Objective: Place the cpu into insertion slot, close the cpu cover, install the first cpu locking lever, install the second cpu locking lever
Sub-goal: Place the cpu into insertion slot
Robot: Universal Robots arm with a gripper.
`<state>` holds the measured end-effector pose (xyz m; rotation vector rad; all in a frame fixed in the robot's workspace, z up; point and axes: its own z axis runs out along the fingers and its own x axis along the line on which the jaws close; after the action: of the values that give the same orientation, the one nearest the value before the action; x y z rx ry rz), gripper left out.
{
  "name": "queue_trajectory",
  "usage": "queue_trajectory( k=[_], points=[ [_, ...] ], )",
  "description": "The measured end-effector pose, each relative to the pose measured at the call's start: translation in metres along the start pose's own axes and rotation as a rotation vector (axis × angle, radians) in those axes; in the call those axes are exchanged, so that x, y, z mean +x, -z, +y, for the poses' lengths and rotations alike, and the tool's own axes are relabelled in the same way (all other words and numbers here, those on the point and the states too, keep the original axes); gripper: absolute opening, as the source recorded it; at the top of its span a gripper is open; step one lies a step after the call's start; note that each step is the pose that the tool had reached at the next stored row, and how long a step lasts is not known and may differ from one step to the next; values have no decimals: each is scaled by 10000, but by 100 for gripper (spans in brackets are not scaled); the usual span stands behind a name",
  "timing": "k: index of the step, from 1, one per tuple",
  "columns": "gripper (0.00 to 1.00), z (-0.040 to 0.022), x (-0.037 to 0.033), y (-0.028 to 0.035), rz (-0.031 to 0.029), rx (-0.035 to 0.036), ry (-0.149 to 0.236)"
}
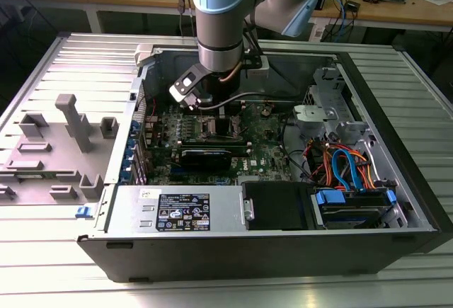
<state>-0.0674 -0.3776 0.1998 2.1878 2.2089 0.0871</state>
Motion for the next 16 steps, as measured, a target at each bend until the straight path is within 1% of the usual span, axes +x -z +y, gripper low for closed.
queue_trajectory(
  k=[14, 16],
  points=[
    [54, 2, 1, -7, 5, -4, -6],
    [55, 2, 1, -8, 4, -5, -7]
  ],
)
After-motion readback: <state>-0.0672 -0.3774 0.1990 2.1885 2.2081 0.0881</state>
